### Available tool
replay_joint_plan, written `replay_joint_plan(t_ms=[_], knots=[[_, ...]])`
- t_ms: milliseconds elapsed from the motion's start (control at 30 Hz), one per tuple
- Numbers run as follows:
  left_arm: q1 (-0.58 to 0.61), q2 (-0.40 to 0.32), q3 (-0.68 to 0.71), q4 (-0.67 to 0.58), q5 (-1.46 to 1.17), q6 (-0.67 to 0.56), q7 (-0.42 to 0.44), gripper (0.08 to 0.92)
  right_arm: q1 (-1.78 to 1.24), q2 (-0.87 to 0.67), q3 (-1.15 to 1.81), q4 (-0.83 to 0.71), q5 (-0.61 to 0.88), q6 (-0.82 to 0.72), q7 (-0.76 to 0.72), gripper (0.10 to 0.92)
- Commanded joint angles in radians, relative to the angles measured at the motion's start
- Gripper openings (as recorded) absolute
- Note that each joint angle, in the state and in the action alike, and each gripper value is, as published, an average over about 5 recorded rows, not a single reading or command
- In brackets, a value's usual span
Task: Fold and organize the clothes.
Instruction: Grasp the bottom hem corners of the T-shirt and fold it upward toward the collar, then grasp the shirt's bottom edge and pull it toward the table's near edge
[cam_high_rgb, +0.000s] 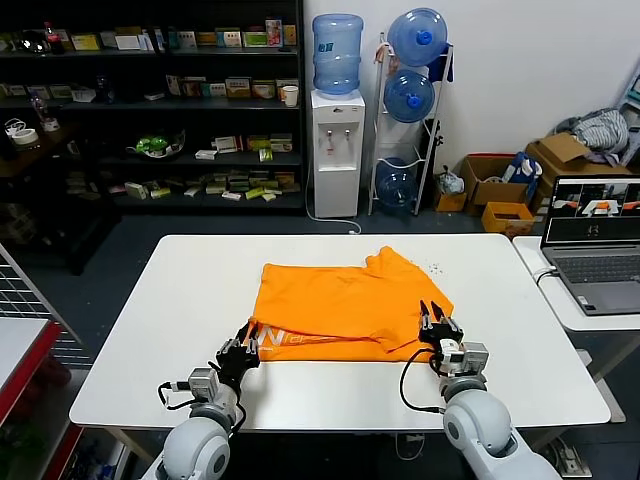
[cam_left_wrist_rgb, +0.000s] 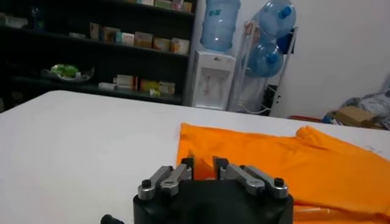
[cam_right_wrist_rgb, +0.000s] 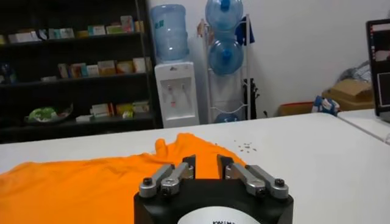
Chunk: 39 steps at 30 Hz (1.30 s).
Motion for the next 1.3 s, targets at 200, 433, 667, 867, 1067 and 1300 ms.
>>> replay_joint_plan(t_ms=[200,433,667,867,1067,1300], knots=[[0.149,0.03,-0.063,0.033,0.026,0.006,0.08,0.57,-0.257,-0.098,0.155,0.046,-0.02,-0.025,-0.112,0.657],[0.094,0.0,-0.062,0.092,0.016,-0.018,0.116,0.77,-0.251,-0.089,0.168,0.016,0.047,-0.076,-0.14,0.812],[0.045,-0.008,-0.05,0.091,-0.008,-0.008,0.109,0.822,-0.184,-0.069,0.14,-0.004,0.073,-0.101,-0.135,0.823],[0.04,-0.004,-0.04,0.08,-0.025,0.011,0.091,0.823,-0.173,-0.069,0.133,-0.008,0.084,-0.109,-0.13,0.823],[0.031,-0.001,-0.023,0.07,-0.043,0.042,0.064,0.823,-0.153,-0.069,0.126,-0.023,0.095,-0.116,-0.128,0.823],[0.017,0.0,-0.009,0.081,-0.045,0.051,0.052,0.805,-0.14,-0.067,0.114,-0.028,0.138,-0.143,-0.129,0.714]])
